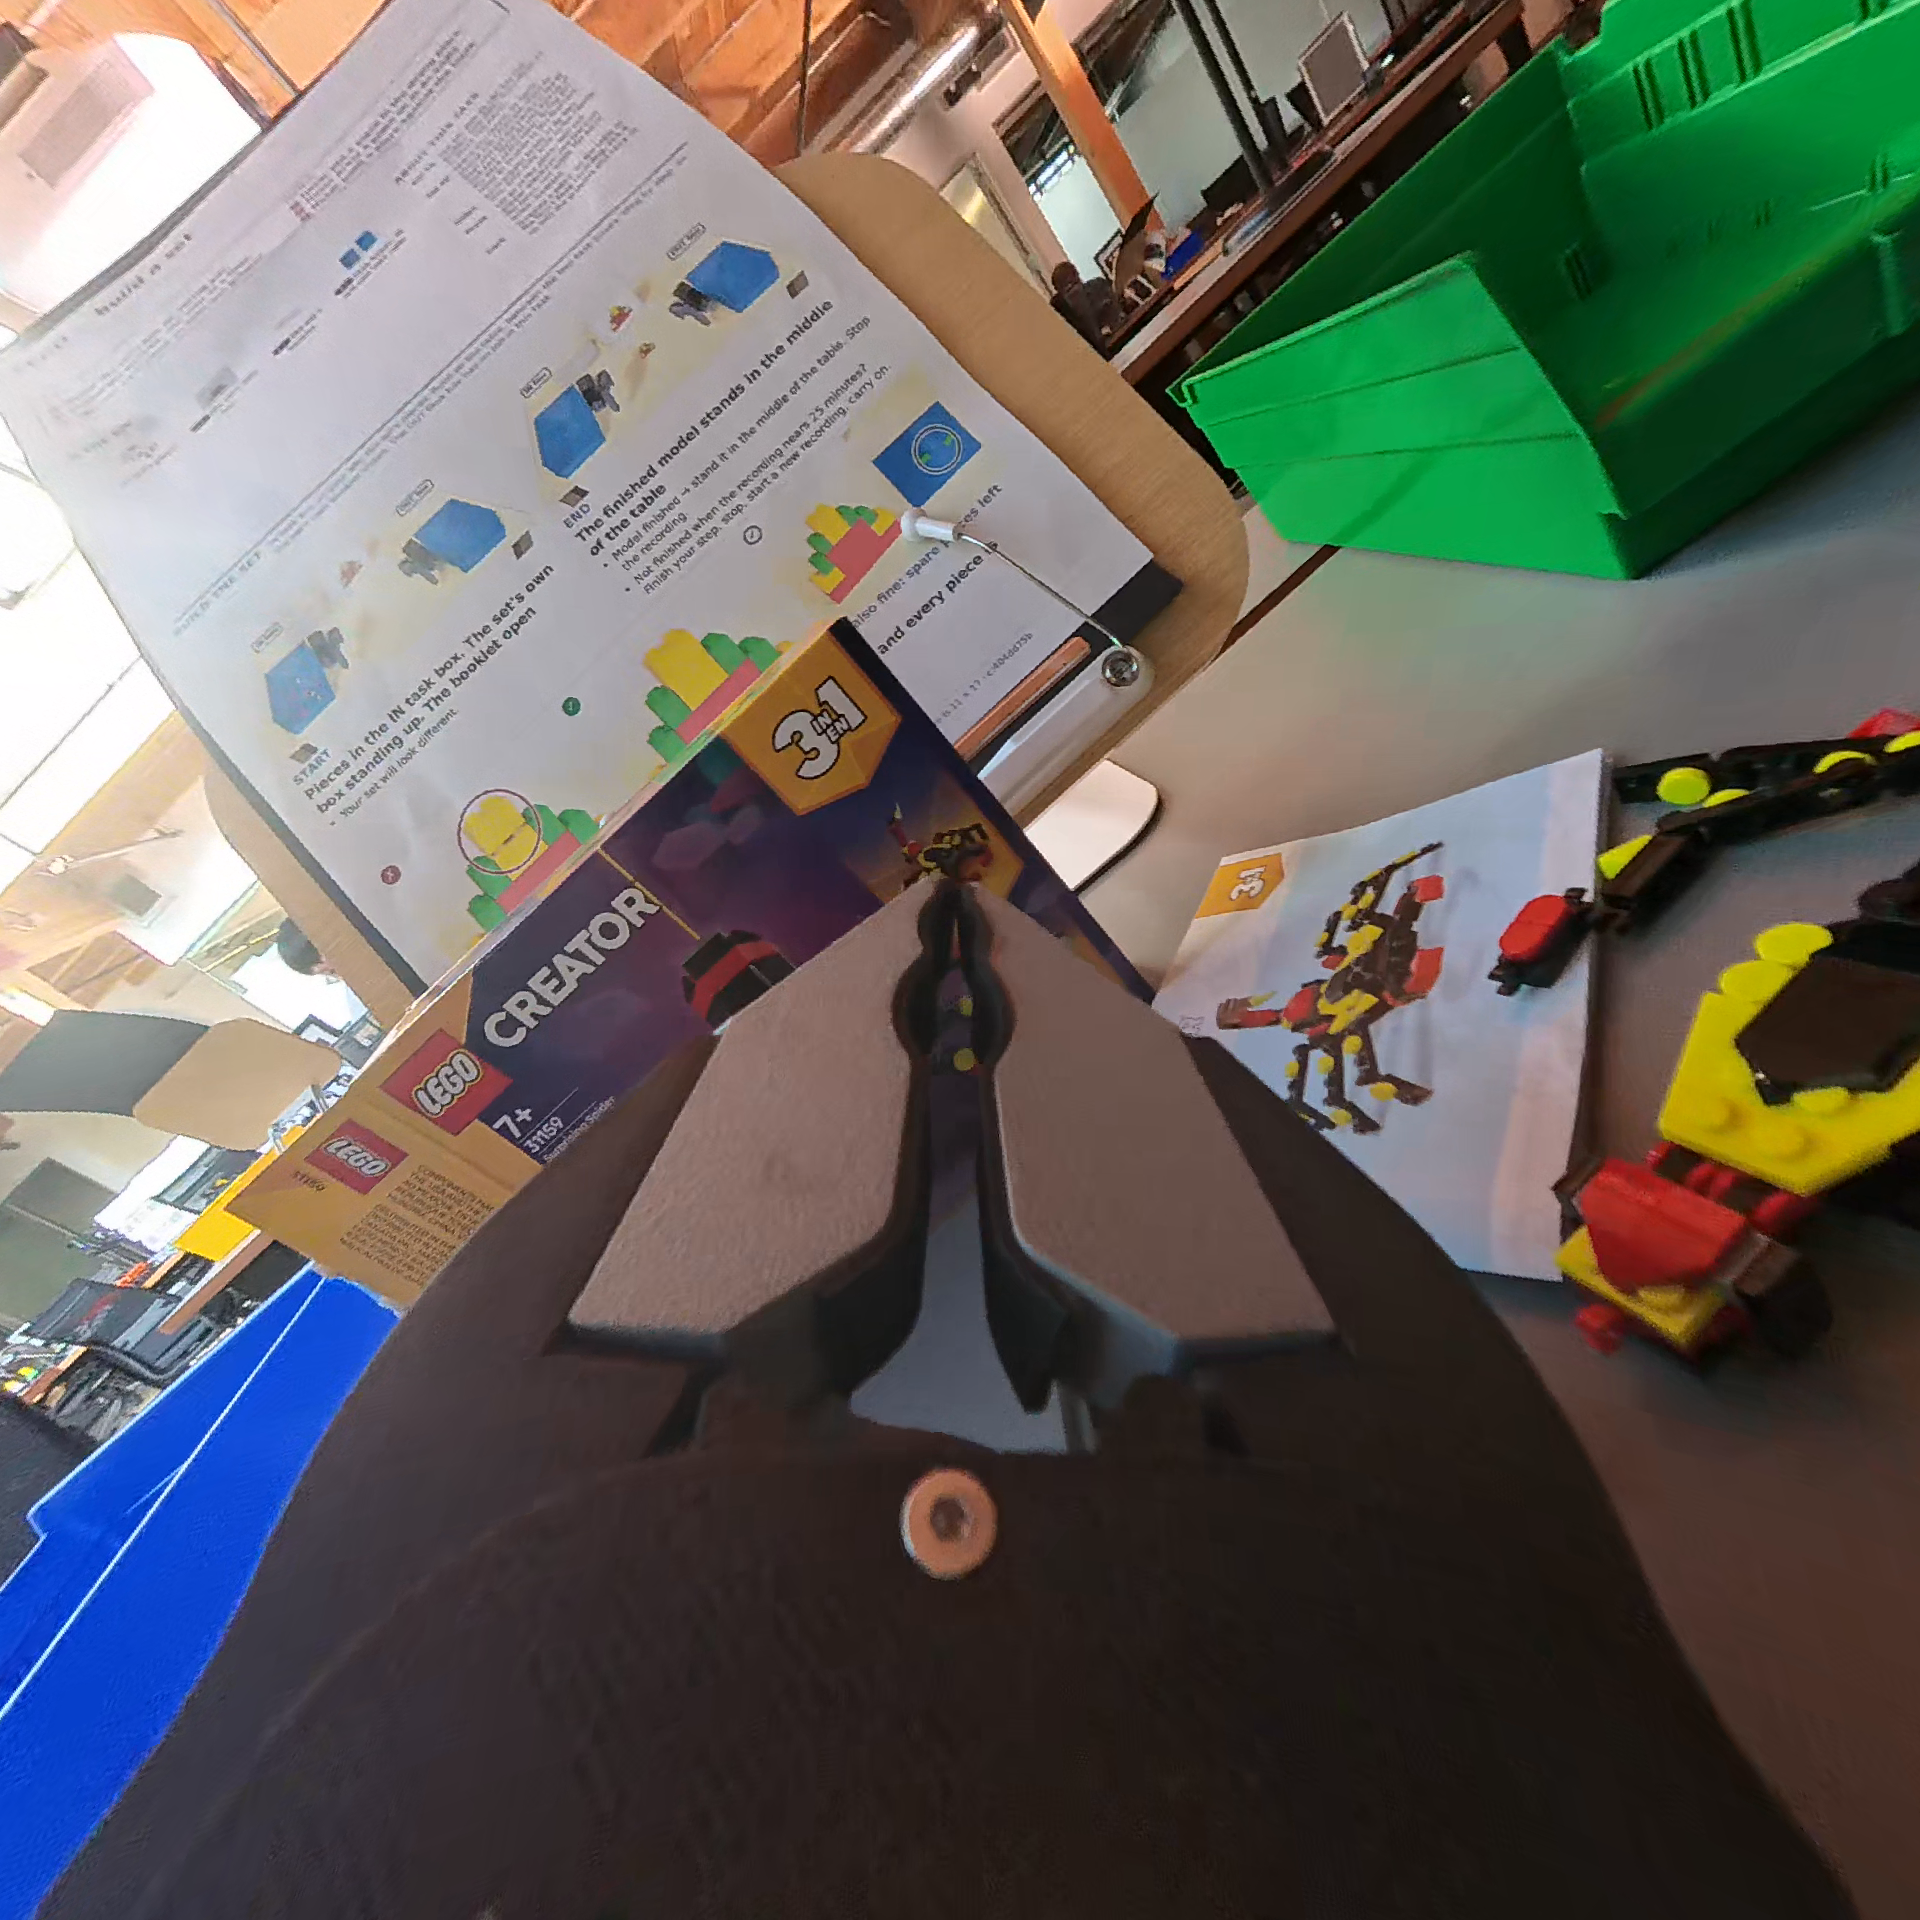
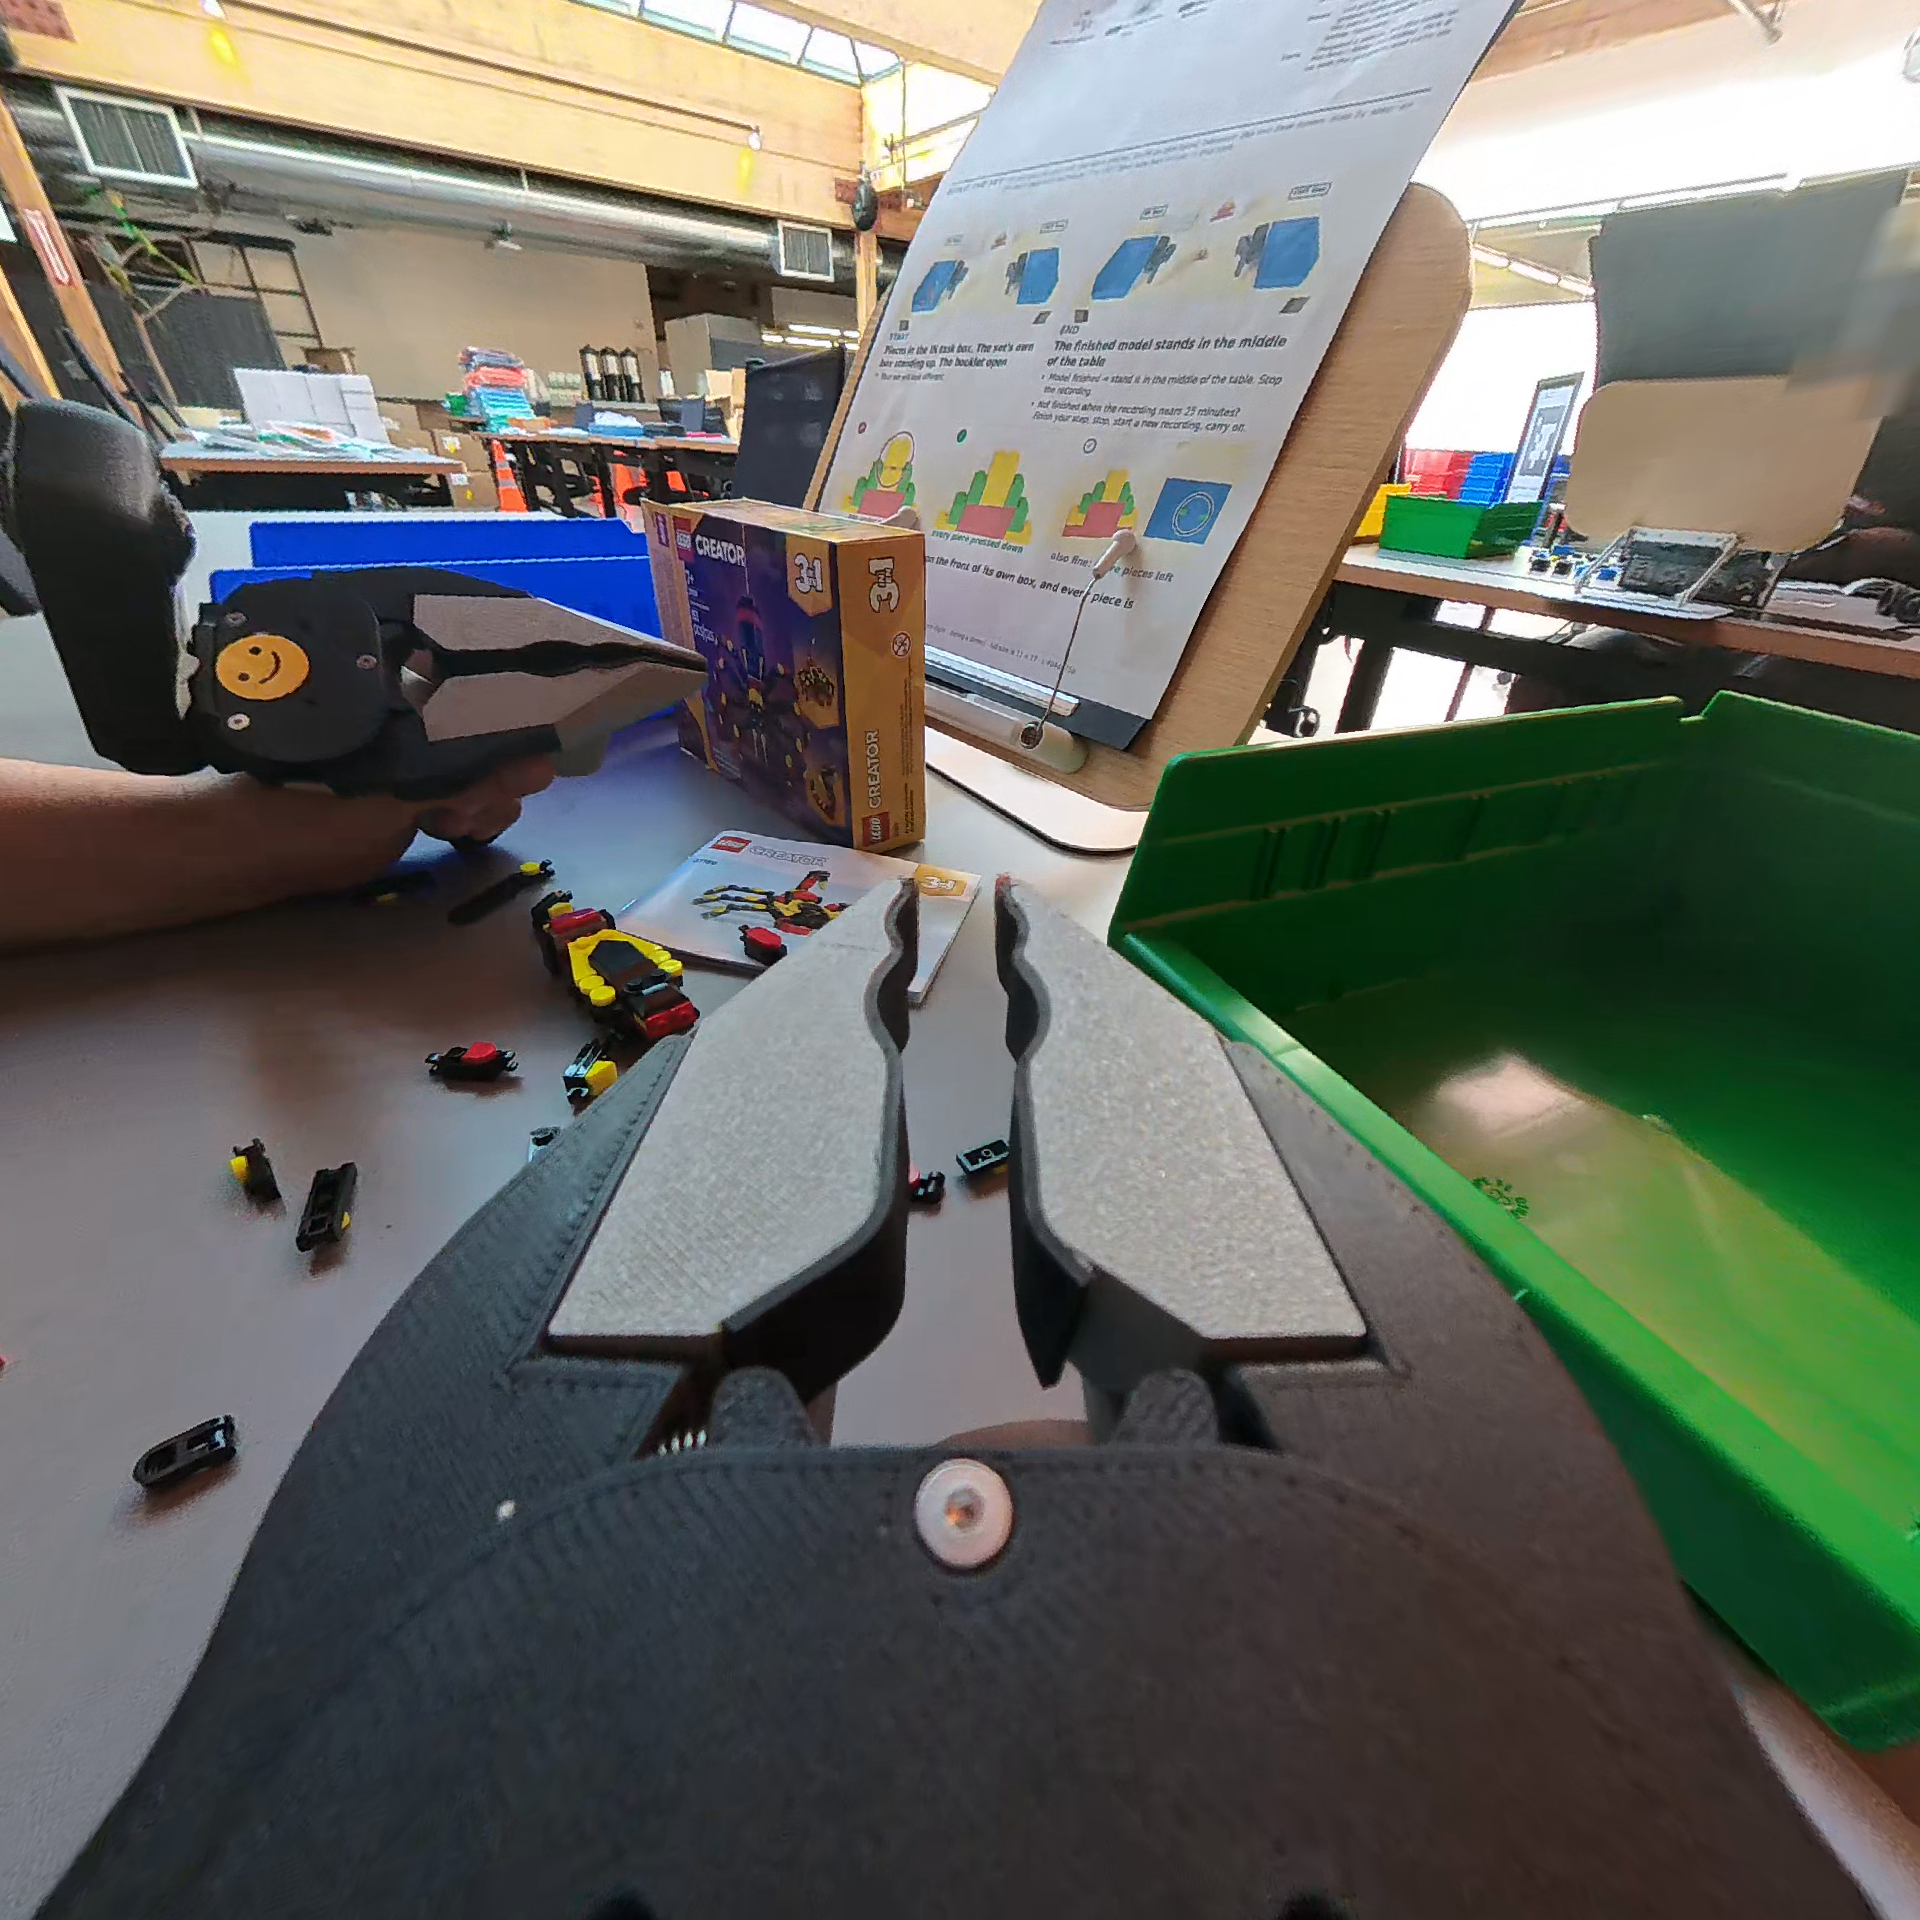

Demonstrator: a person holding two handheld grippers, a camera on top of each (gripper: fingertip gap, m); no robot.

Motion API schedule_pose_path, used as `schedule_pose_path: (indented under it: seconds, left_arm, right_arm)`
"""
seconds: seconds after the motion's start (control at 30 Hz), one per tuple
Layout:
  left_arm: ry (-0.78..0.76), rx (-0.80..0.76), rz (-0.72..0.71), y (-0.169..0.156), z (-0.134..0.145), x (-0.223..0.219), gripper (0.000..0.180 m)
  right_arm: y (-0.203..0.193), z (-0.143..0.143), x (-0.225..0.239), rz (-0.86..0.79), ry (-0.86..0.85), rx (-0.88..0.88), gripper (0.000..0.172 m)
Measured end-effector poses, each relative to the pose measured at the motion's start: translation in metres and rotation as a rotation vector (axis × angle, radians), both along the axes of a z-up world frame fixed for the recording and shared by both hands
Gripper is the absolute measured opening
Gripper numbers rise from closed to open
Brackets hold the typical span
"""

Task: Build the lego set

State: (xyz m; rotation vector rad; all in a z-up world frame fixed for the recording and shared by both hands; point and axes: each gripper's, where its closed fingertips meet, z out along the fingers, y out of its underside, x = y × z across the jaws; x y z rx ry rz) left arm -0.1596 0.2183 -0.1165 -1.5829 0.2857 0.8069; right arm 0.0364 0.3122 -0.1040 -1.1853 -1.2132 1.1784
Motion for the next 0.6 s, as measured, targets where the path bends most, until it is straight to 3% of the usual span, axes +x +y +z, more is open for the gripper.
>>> schedule_pose_path:
  seconds: [0.23, 0.6]
  left_arm:
    - [-0.088, 0.011, 0.002, 0.001, 0.002, -0.01, 0.0]
    - [-0.092, 0.006, -0.055, 0.014, 0.001, -0.007, 0.0]
  right_arm:
    - [-0.003, -0.002, -0.003, 0.033, -0.02, 0.028, 0.011]
    - [-0.004, -0.006, -0.012, 0.07, -0.048, 0.069, 0.011]
